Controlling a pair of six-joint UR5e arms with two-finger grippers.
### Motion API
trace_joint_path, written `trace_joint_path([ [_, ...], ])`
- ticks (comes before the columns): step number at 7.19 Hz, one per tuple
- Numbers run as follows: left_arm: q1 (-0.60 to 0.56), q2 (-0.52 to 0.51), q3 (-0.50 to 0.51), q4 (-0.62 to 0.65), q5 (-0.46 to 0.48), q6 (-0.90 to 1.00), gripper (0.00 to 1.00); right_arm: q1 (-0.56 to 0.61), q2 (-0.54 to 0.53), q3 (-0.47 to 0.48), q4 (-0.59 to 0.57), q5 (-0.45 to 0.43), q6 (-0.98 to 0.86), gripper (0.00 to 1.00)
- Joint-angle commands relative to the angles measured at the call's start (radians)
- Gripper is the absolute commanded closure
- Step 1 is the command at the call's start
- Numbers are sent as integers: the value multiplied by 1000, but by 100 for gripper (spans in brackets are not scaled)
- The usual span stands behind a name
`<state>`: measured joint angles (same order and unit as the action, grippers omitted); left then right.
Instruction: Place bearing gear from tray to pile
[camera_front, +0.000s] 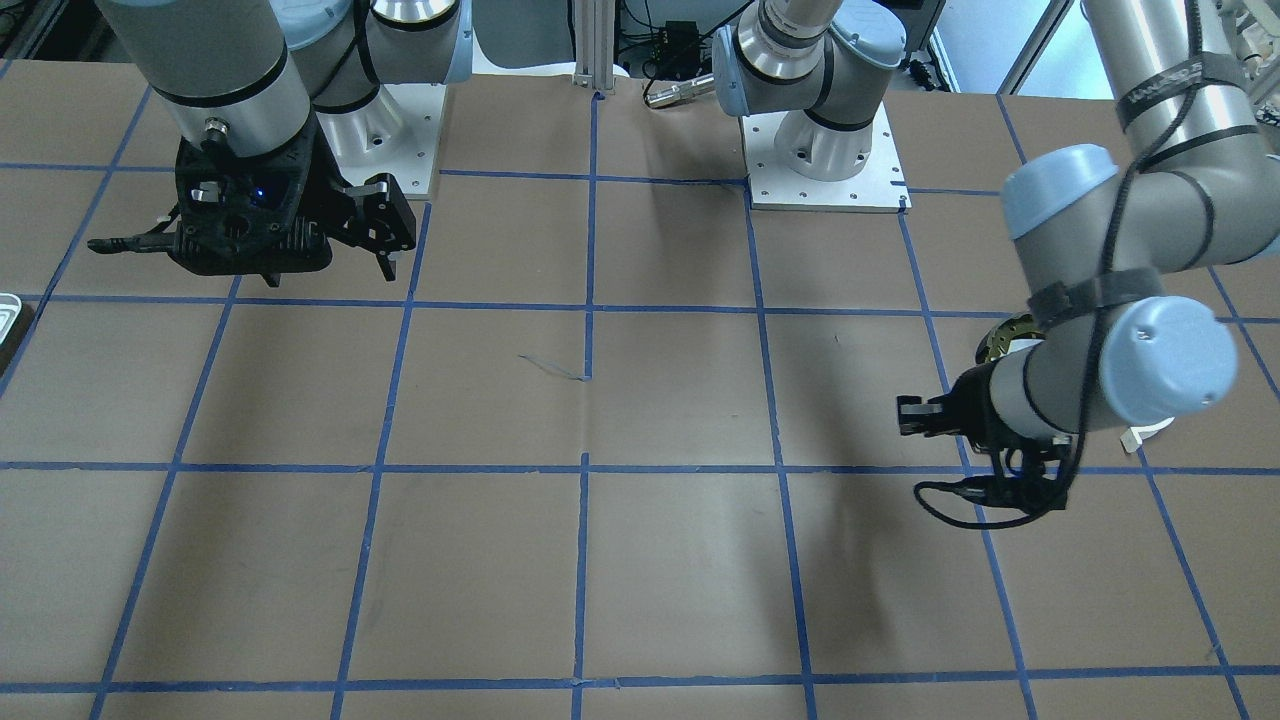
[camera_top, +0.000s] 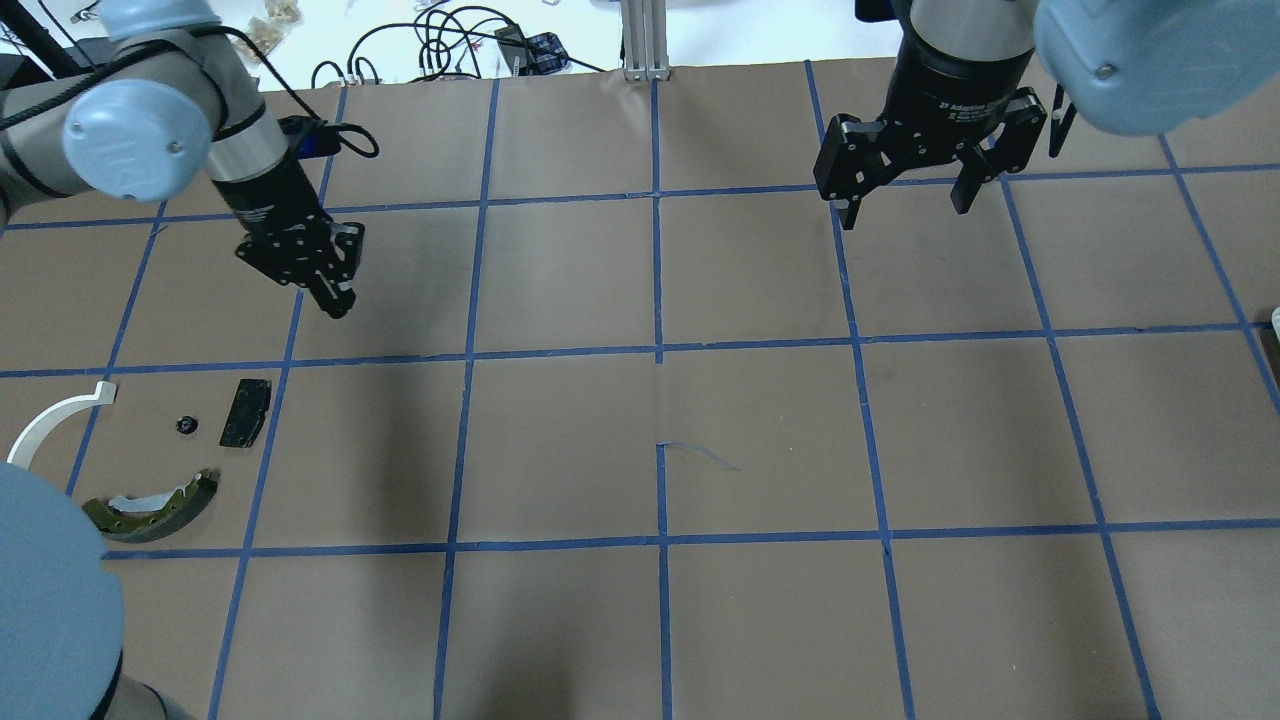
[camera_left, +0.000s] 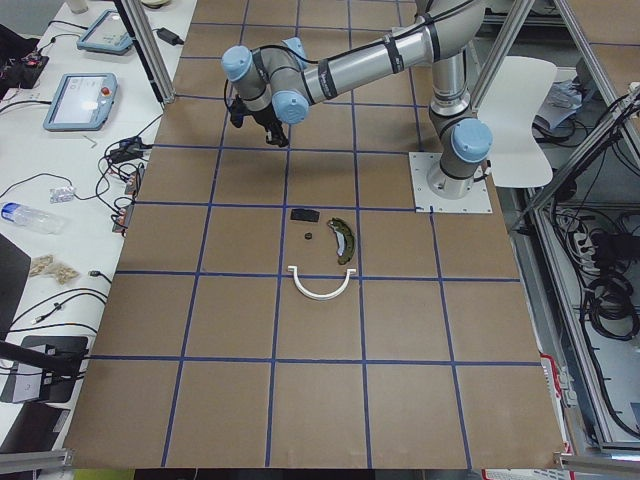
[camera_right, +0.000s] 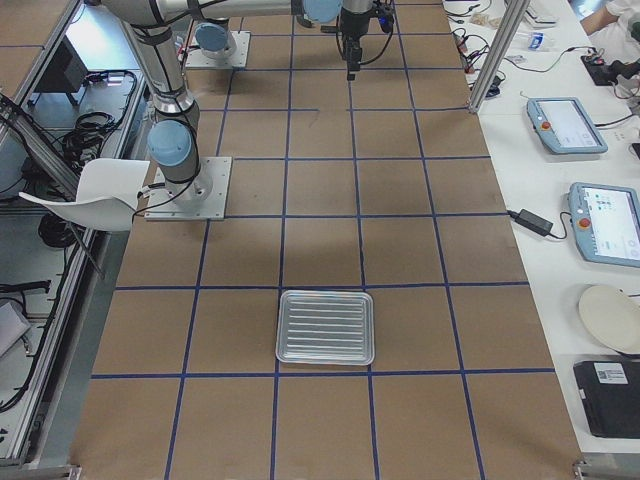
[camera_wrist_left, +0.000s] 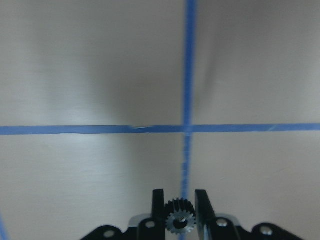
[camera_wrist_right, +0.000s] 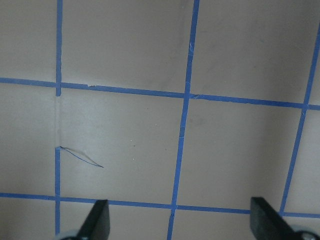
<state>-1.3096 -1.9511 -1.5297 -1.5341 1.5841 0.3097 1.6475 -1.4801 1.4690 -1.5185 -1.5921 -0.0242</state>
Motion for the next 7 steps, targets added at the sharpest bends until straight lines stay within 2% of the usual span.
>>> trace_joint_path([
  [1, 200, -15, 6, -3, 95, 266, 100, 0, 1, 1, 0, -2, -11, 0],
  [3, 291, -52, -4, 47, 100, 357, 100, 0, 0, 10, -2, 0, -11, 0],
  [4, 317, -75, -12, 81, 99, 435, 100, 0, -2, 10, -43, 0, -11, 0],
  [7, 383, -135, -27, 170, 97, 540, 100, 0, -3, 11, -51, 0, -13, 0],
])
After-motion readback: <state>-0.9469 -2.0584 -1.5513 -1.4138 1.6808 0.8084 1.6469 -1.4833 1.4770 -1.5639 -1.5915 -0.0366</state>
